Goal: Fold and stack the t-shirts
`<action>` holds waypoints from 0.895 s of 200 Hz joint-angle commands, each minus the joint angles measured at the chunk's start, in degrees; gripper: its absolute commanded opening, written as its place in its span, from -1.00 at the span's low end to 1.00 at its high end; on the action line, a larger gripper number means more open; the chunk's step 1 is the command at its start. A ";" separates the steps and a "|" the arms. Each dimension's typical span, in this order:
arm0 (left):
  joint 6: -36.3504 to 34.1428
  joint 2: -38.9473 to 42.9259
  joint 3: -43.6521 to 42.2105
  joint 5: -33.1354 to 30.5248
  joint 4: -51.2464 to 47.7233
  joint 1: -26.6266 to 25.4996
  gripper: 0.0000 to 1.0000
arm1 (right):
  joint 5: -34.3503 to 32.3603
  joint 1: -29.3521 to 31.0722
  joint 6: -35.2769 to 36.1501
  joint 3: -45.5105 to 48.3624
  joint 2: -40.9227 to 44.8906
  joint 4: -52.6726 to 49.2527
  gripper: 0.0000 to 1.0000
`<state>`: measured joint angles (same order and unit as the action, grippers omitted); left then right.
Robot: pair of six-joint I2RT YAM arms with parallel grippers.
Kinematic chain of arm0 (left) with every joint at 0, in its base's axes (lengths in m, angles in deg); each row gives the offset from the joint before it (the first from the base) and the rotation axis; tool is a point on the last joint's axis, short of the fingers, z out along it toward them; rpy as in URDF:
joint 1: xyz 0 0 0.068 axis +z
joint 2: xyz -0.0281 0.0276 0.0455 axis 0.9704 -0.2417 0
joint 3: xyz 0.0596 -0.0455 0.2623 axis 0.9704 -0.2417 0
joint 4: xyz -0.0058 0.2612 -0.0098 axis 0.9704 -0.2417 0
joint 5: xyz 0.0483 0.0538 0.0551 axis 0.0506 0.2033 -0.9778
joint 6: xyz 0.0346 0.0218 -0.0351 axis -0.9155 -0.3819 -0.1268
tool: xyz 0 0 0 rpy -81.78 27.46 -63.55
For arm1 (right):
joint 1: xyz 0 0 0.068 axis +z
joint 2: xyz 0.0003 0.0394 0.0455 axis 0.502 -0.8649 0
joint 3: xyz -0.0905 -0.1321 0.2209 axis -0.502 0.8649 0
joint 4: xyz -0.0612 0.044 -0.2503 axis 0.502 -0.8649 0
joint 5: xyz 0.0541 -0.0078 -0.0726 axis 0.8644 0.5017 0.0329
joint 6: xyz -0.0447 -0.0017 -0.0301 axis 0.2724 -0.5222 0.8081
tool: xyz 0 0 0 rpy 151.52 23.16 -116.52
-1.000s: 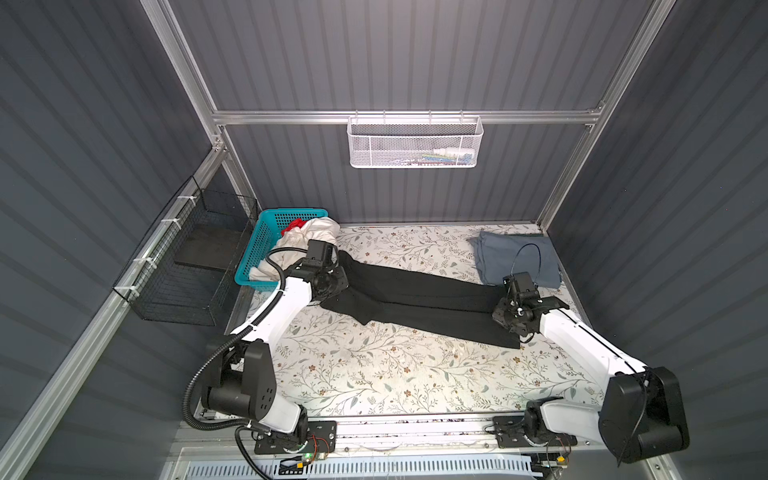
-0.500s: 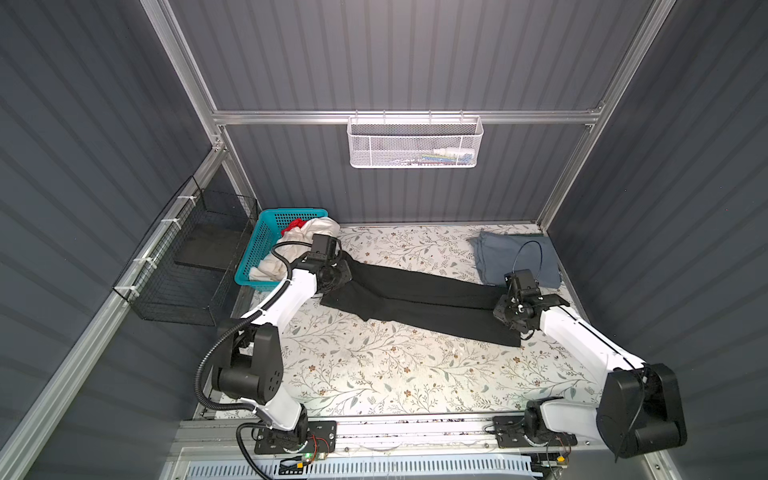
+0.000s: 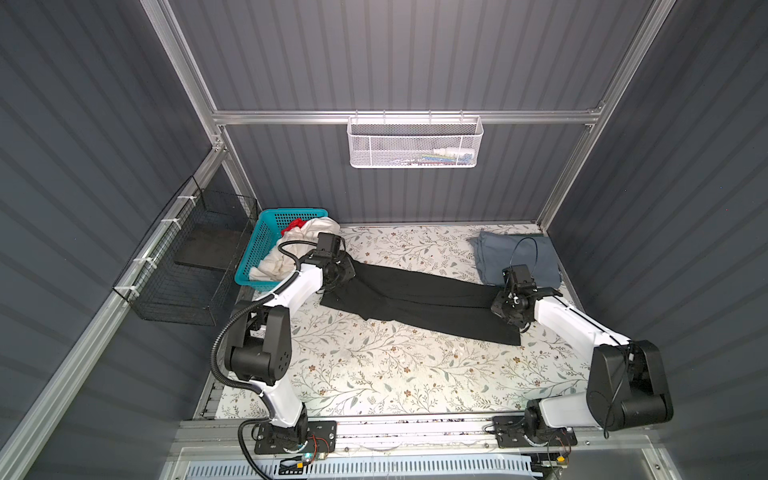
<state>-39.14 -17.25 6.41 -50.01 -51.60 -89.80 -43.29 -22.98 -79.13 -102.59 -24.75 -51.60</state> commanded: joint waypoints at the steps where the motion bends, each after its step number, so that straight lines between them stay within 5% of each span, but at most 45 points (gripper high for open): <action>1: 1.43 -0.92 2.36 1.29 1.78 0.42 -1.00 | -0.33 -0.81 0.82 -1.07 -0.55 -0.07 -1.00; 24: 1.70 -1.53 3.08 1.30 2.09 0.42 -1.00 | -0.68 -1.43 0.81 -0.40 -0.29 -0.34 -0.82; 100: 2.31 -5.39 6.38 1.65 2.44 0.42 -1.00 | -1.24 -3.43 1.44 0.47 0.05 -2.11 -0.77; 131: 1.81 -5.67 9.24 0.29 2.42 0.36 -0.84 | -1.19 -5.16 2.10 0.92 0.80 -2.53 -0.75; 163: -0.55 -3.68 10.23 -1.80 2.55 0.42 -0.22 | -2.23 -6.34 2.86 0.98 1.97 -3.68 -0.60; 179: -1.70 -1.82 10.04 -2.24 2.74 0.42 0.14 | -3.45 -6.66 3.28 0.79 2.71 -4.83 -0.34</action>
<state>-38.35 -22.89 15.03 -50.73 -48.76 -89.77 -44.25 -29.09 -76.75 -102.00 -23.67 -53.57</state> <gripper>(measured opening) 0.489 0.257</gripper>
